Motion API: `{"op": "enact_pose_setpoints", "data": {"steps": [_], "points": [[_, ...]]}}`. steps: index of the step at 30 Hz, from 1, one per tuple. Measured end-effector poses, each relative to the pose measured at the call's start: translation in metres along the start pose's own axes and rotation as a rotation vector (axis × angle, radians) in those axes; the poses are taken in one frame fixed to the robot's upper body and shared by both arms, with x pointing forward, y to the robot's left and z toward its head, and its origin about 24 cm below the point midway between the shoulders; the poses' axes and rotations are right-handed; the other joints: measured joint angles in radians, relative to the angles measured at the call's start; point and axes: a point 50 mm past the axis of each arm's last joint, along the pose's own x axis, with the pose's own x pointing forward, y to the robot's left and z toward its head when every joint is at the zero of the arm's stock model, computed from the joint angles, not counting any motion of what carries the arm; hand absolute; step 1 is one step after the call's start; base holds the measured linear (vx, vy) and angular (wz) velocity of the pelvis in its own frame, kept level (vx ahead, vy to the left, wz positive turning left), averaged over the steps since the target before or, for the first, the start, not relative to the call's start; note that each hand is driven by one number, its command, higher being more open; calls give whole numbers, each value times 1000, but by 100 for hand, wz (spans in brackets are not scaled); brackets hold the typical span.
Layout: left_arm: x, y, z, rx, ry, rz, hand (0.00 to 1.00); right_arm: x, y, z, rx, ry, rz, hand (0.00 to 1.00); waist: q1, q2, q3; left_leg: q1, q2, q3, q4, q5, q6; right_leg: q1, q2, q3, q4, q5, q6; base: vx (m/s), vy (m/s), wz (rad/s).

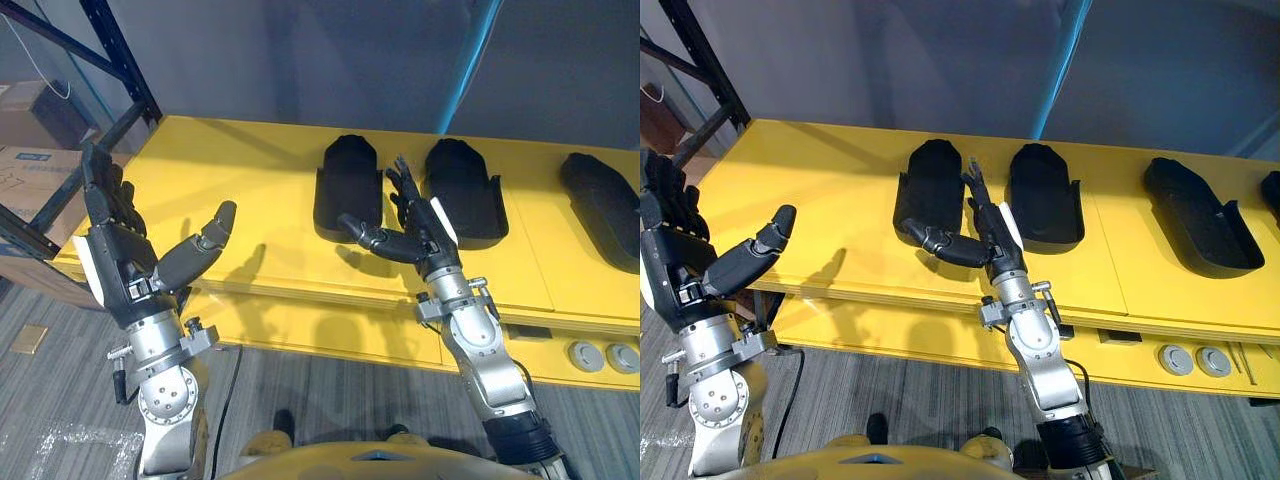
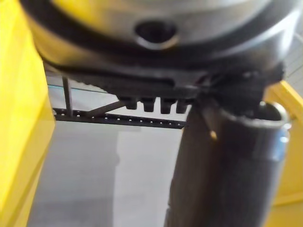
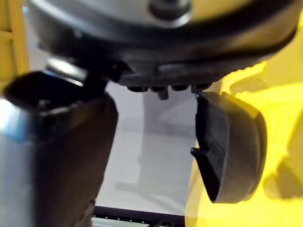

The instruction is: Walk over and take three plastic housings, then place them on the shelf

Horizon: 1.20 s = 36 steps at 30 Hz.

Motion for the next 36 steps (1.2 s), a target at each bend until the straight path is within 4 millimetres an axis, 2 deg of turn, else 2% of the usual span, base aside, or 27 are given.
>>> {"op": "enact_pose_setpoints", "data": {"steps": [1, 14, 19, 27, 36], "points": [[0, 0, 0, 0, 0, -1, 100, -2, 0, -2, 8, 11, -1, 100, 0, 0, 0, 0, 2, 0, 0, 5, -8, 0, 2, 0, 0, 0, -1, 0, 0, 0], [-2, -12, 2, -10, -5, -81, 100, -6, 11, -14, 46, 79, 63, 100, -5, -1, -1, -2, 10, 24, 0, 7, -15, -17, 11, 26, -2, -4, -7, -7, -4, -5], [2, -11, 11, -10, -48, -97, 100, -8, 16, -17, 50, 102, 123, 100, -4, -3, -1, -2, 11, 23, 0, 9, -14, -17, 13, 26, -2, -5, -7, 0, 0, 0], [2, -12, 11, -7, -50, -114, 100, -9, 24, -20, 54, 117, 184, 100, -3, -13, -5, -2, 10, 23, 0, 11, -13, -16, 13, 26, -2, -5, -7, 0, 0, 0], [2, -12, 10, -4, -43, -126, 100, -10, 23, -25, 52, 141, 173, 100, -2, -15, -7, -2, 9, 20, -1, 17, -12, -16, 16, 25, -1, -5, -8, 0, 0, 0]]}}
